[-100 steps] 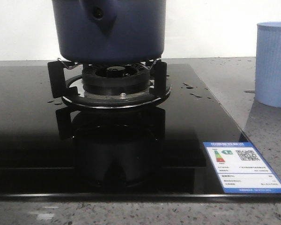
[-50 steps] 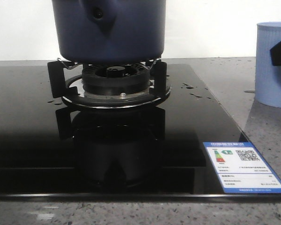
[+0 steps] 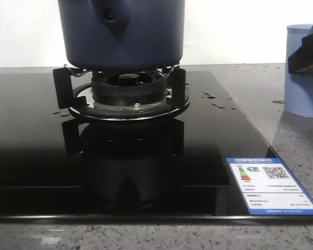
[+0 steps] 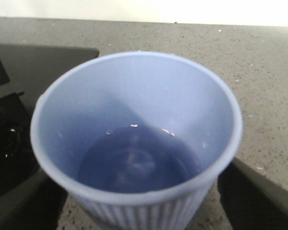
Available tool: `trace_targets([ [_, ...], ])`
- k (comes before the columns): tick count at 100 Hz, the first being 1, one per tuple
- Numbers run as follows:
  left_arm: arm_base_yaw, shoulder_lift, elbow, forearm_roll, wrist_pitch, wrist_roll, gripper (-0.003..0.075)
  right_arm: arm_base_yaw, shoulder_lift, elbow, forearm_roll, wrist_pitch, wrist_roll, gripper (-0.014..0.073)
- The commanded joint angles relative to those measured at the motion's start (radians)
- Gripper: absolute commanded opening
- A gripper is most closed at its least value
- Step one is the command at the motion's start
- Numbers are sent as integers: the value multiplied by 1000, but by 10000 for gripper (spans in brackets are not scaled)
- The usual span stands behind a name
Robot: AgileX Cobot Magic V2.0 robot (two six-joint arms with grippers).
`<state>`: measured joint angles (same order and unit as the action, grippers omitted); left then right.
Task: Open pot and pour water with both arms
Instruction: 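Lift the blue cup with the right gripper and carry it over the pot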
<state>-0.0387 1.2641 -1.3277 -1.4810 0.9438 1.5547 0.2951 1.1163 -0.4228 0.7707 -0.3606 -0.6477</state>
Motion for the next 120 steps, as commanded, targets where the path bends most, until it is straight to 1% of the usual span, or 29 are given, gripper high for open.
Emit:
trace_targets([
  [1, 1, -26, -34, -92, -10, -9, 314, 0, 13, -29, -126, -112, 127, 550],
  [9, 1, -26, -34, -92, -10, -9, 314, 0, 40, -29, -235, -157, 247, 550],
  [14, 1, -26, -34, -92, -10, -9, 314, 0, 55, -29, -260, -179, 293, 550],
  [20, 1, -26, -34, -92, -10, -9, 314, 0, 80, -29, -261, -212, 344, 550],
  [37, 1, -26, -34, -92, -10, -9, 314, 0, 144, -29, -262, -287, 357, 550],
  [54, 1, -26, -34, -92, -10, -9, 314, 0, 203, -29, -265, -306, 364, 550],
  [73, 1, -26, -34, -92, -8, -9, 314, 0, 219, -29, -353, -327, 415, 549],
  [79, 1, -26, -34, -92, -8, -9, 314, 0, 219, -29, -360, -346, 432, 546],
  [84, 1, -26, -34, -92, -8, -9, 314, 0, 219, -29, -362, -350, 444, 522],
  [89, 1, -26, -34, -92, -8, -9, 314, 0, 219, -29, -362, -350, 447, 478],
  [98, 1, -26, -34, -92, -6, -9, 314, 0, 219, -29, -362, -350, 448, 358],
  [105, 1, -26, -34, -92, -4, -9, 314, 0, 219, -29, -362, -352, 448, 283],
  [113, 1, -26, -34, -92, -4, -9, 314, 0, 219, -29, -362, -352, 448, 239],
  [120, 1, -26, -34, -92, -2, -9, 314, 0, 219, -29, -366, -361, 448, 234],
])
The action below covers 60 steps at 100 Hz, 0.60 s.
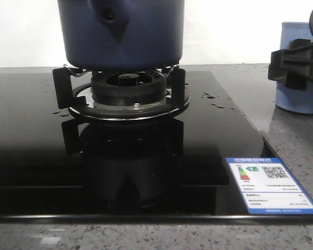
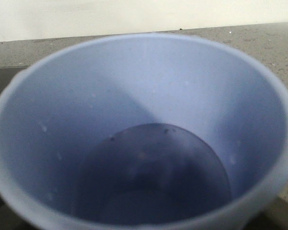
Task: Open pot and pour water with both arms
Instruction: 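Lift the blue cup with the right gripper and carry it over the pot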
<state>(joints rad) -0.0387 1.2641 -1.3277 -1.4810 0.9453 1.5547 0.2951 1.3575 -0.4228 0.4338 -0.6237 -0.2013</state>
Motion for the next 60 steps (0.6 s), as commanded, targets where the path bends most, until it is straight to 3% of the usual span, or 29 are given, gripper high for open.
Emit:
trace_targets([
  [1, 1, -26, -34, -92, -3, -9, 314, 0, -22, -29, -29, -101, 2, 234],
  [35, 1, -26, -34, -92, -3, -9, 314, 0, -102, -31, -316, -269, 2, 234],
  [60, 1, -26, -34, -92, -3, -9, 314, 0, -167, -97, -351, -173, 2, 234],
])
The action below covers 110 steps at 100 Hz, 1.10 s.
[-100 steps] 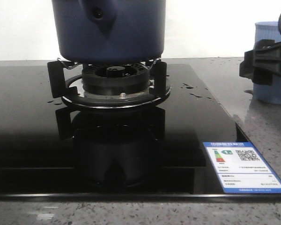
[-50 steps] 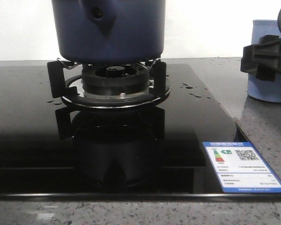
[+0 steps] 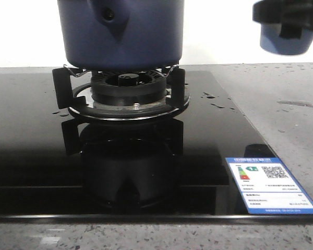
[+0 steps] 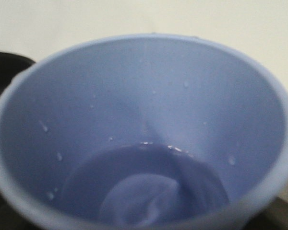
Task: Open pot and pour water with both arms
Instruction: 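Lift the blue cup with the right gripper and carry it over the pot, then tilt the blue cup with the right gripper to pour water into the pot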
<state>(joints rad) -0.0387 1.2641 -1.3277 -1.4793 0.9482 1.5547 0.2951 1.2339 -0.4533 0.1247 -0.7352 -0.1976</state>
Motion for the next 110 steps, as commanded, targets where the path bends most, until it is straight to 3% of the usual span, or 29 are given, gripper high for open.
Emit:
trace_targets([
  [1, 1, -26, -34, -93, -6, -9, 314, 0, -48, -70, -50, -53, -2, 234],
  [23, 1, -26, -34, -93, -6, -9, 314, 0, -56, -280, -170, 296, -2, 234],
  [42, -2, -26, -34, -93, -6, -9, 314, 39, -54, -480, -266, 499, -2, 234],
  [77, -2, -26, -34, -134, -6, -9, 314, 109, 64, -729, -397, 618, -2, 234],
  [110, -2, -26, -34, -135, -6, -9, 314, 122, 149, -818, -555, 636, -2, 234],
])
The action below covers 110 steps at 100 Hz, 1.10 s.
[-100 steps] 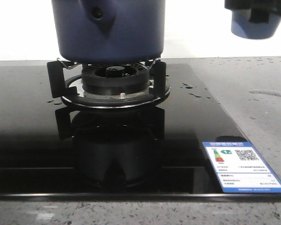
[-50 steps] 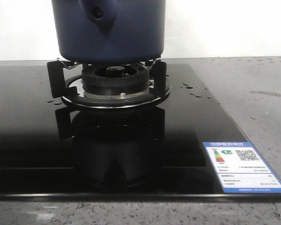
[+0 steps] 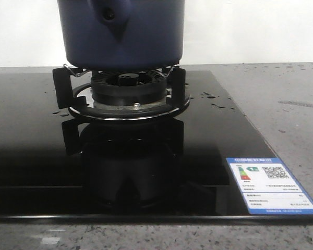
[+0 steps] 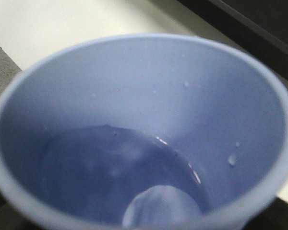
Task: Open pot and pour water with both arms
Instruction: 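Tilt the blue cup with the right gripper to pour water into the pot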
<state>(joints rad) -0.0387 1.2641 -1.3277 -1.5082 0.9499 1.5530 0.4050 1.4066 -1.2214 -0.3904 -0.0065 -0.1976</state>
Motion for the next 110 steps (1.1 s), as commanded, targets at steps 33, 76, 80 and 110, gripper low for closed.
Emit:
trace_targets([
  [33, -2, -26, -34, -107, -8, -8, 314, 50, 28, -50, -191, -99, -2, 234],
  [76, -2, -26, -34, -107, -8, -8, 314, 50, 62, -52, -433, -115, -2, 234],
  [80, -2, -26, -34, -107, -8, -8, 314, 50, 68, -52, -445, -115, -2, 234],
  [110, -2, -26, -34, -107, -6, -8, 314, 50, 90, -93, -530, -109, -2, 234],
])
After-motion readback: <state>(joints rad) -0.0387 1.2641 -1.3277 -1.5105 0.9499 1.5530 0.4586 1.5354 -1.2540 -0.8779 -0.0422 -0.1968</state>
